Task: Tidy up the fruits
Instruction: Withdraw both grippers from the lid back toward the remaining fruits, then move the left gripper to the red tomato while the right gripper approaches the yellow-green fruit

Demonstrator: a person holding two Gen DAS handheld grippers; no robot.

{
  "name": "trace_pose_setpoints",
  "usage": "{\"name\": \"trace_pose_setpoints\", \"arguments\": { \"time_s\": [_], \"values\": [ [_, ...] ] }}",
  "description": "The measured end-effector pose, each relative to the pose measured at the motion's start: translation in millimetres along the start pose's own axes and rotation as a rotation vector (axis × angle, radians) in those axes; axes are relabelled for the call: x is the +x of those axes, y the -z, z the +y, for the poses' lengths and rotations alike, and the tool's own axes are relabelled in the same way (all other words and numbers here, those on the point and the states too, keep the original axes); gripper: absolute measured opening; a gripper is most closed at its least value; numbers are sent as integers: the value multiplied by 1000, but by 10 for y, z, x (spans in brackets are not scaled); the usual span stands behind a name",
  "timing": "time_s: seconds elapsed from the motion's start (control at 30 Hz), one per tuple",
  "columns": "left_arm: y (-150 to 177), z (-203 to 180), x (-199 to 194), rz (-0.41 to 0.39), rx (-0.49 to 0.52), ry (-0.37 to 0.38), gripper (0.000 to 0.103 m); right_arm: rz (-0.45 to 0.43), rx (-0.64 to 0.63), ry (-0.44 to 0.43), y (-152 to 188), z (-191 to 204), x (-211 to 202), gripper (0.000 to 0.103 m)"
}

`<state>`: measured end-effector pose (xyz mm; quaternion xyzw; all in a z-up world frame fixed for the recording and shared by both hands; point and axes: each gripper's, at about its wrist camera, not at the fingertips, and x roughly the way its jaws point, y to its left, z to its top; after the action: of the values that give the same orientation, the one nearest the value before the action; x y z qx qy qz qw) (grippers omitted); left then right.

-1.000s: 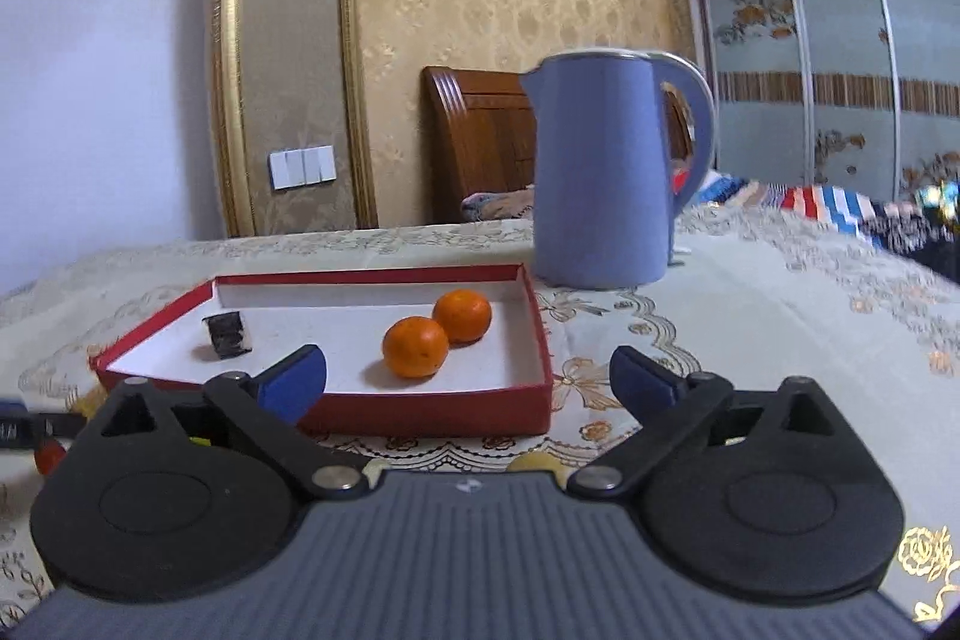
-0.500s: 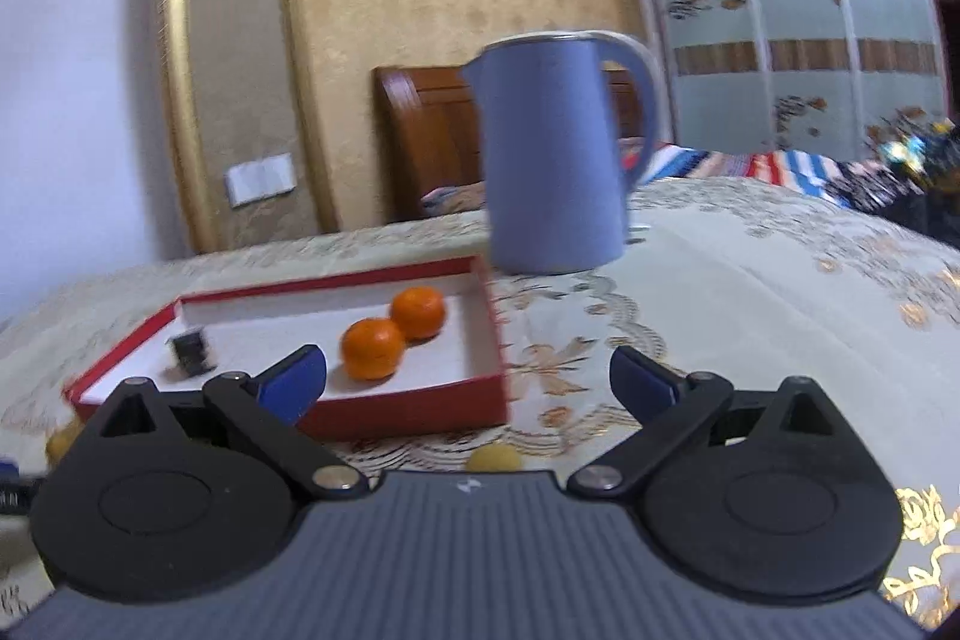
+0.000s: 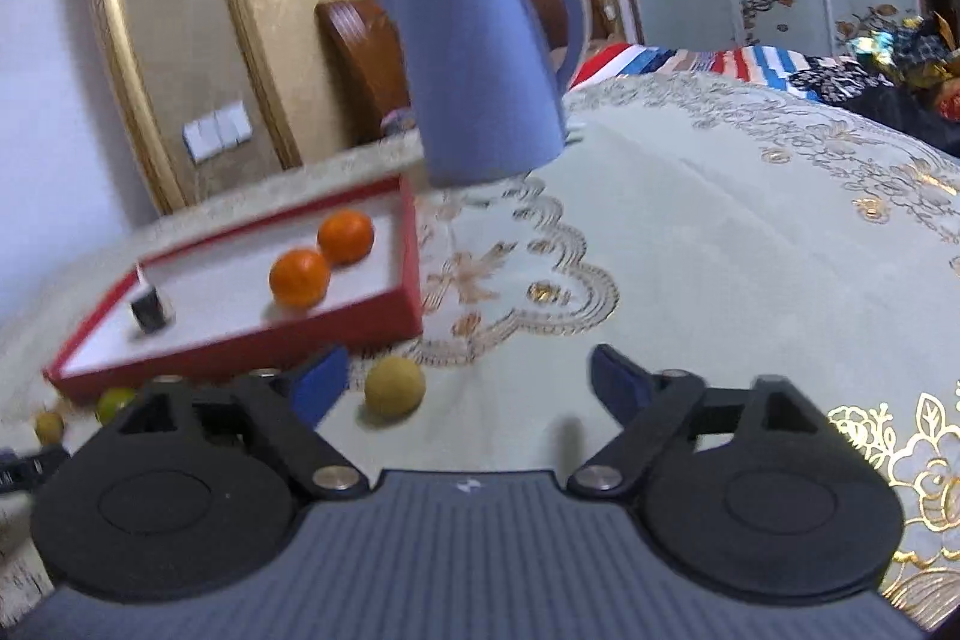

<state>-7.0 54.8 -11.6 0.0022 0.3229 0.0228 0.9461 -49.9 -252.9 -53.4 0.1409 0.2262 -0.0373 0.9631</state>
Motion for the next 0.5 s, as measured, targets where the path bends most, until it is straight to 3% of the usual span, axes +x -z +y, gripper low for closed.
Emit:
{"name": "trace_pose_setpoints", "arguments": {
  "time_s": [0.13, 0.2, 0.5],
  "values": [
    [-2, -2, 3, 2, -2, 8, 88, 69, -67, 18, -17, 120, 149, 58],
    [-7, -13, 16, 8, 4, 23, 94, 76, -88, 19, -42, 175, 214, 58],
    [-7, -5, 22, 9, 4, 24, 94, 100, -188, 36, -87, 407, 418, 56]
  ]
}}
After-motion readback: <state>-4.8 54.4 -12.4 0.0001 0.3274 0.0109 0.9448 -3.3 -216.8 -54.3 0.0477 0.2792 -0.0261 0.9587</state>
